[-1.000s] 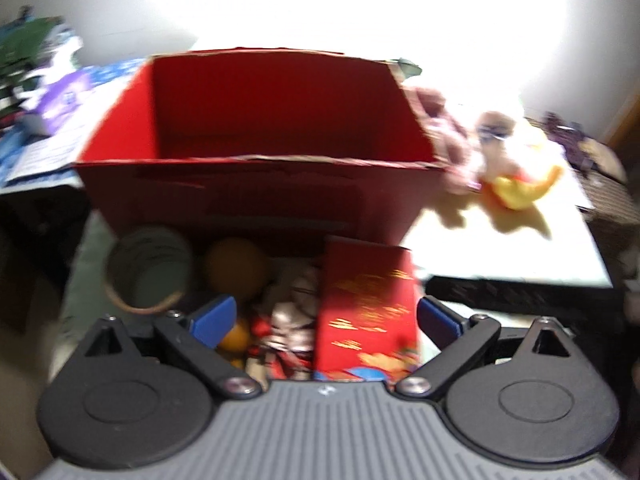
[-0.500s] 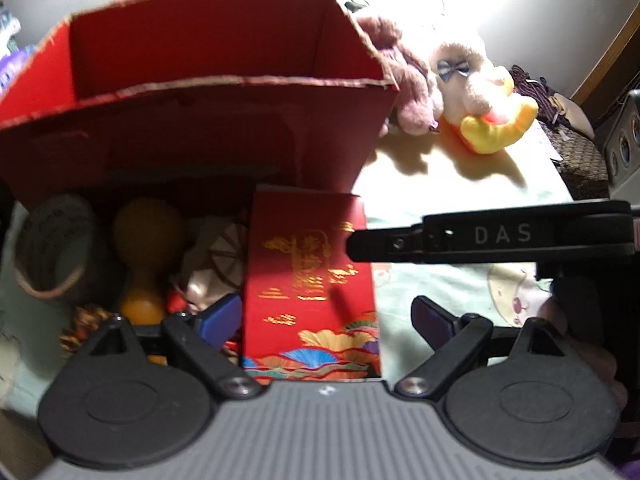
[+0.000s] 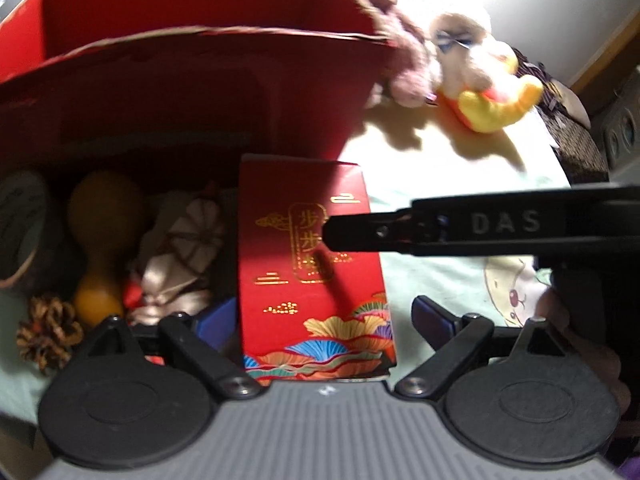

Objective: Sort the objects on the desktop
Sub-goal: 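Grasp the small red gold-printed box with the right gripper and lift it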

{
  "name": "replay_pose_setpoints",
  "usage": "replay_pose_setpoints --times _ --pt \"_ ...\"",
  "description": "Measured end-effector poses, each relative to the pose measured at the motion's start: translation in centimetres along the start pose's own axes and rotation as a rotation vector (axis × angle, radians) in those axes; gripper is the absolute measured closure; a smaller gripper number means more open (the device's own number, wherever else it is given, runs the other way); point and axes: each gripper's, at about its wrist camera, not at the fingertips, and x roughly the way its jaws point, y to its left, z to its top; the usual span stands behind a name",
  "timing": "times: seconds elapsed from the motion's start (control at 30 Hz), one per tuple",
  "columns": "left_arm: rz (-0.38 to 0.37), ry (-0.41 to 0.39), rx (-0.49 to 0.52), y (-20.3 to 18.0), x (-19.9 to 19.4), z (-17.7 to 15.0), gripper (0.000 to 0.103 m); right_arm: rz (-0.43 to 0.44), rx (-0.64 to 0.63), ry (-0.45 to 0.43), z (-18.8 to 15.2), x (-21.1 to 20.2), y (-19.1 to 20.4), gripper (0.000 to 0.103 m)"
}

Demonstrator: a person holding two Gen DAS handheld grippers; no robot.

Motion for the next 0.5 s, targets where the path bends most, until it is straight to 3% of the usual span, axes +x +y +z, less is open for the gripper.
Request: replay_pose_setpoints --times 0.33,0.5 --pt "-0.057 0.028 0.151 -4.0 2.7 1.8 0.007 -0.068 0.077 -0.040 -0.4 -3.2 -4.3 0.058" --pt "-0.063 0.045 0.130 -3.9 3.7 2.7 0.006 -0.072 0.093 -0.055 -0.8 -3.7 -5.4 0.057"
